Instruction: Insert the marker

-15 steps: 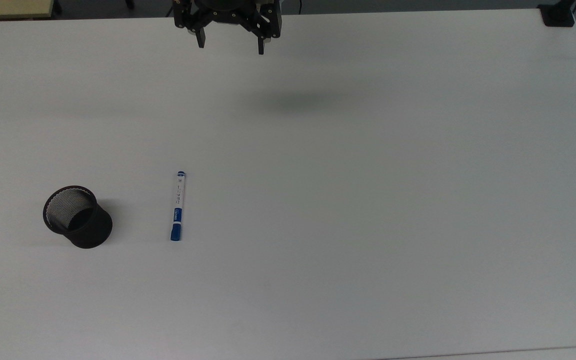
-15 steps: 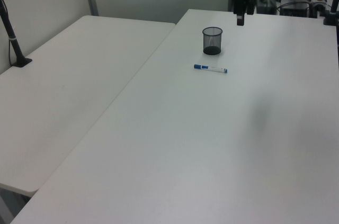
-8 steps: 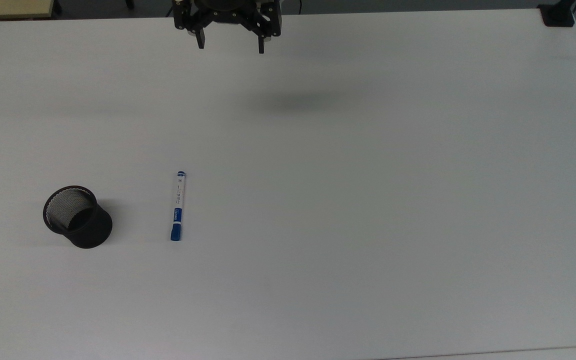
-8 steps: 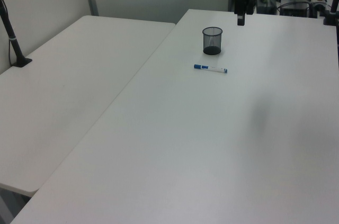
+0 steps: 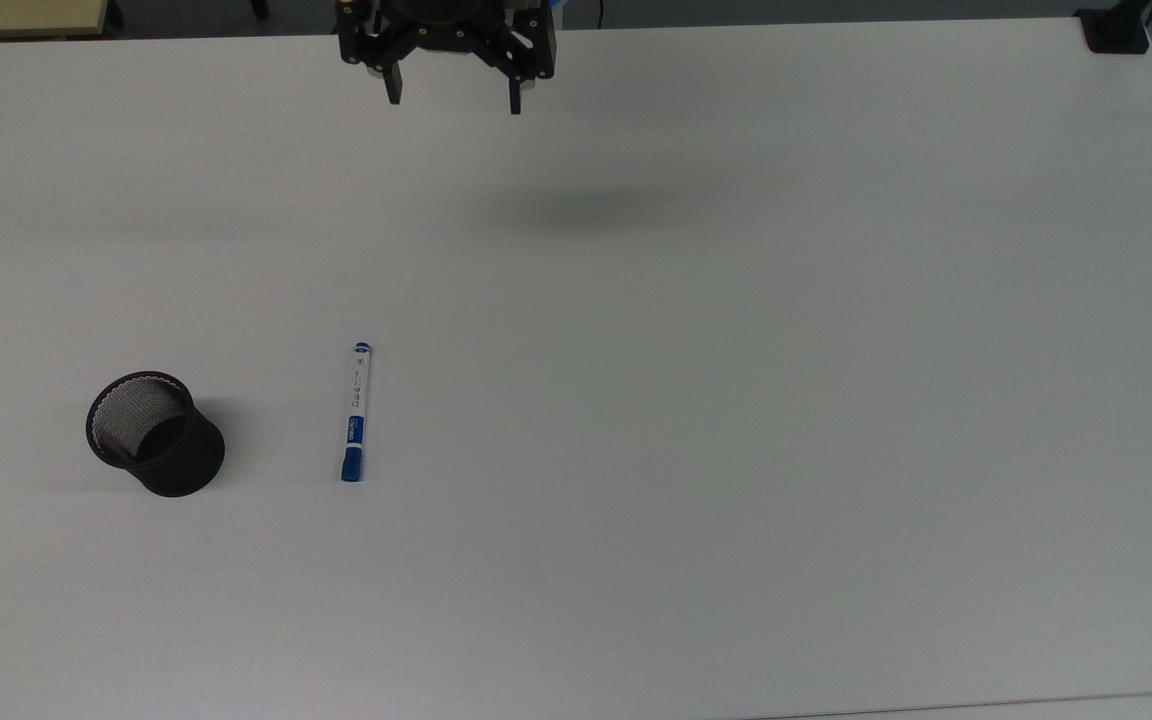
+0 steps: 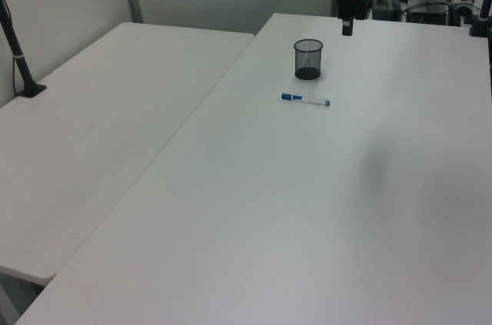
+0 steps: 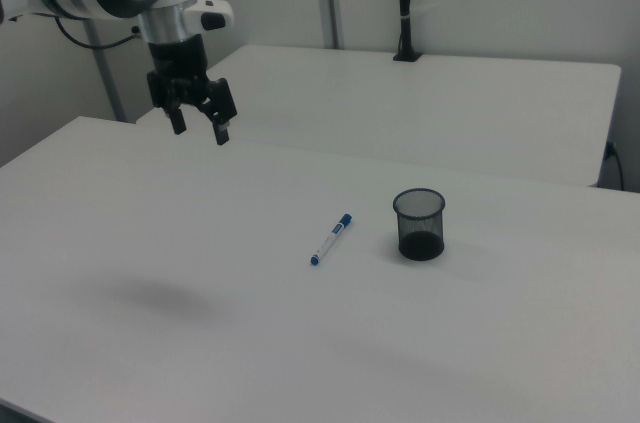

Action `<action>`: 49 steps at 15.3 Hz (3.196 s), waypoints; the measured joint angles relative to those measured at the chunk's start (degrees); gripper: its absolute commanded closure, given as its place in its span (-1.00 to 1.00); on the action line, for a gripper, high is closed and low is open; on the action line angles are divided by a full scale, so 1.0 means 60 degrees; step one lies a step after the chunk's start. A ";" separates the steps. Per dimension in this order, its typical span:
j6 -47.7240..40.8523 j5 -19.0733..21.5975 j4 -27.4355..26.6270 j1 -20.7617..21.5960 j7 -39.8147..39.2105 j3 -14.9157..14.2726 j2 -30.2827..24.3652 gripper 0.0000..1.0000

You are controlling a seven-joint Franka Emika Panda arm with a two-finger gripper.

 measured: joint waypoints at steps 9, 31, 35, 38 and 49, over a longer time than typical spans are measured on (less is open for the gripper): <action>0.2545 -0.0121 -0.0056 -0.1087 -0.0160 -0.0025 0.1089 -1.00; 0.8160 -0.0955 -0.0079 -0.1588 -0.0405 0.0010 0.5045 0.04; 0.8200 -0.1130 -0.0072 -0.1494 -0.0363 0.0019 0.5174 0.68; 0.8201 -0.1171 -0.0052 -0.1491 -0.0358 0.0019 0.5176 0.82; 0.8296 -0.1175 0.0992 -0.1544 0.0264 -0.0009 0.4977 0.79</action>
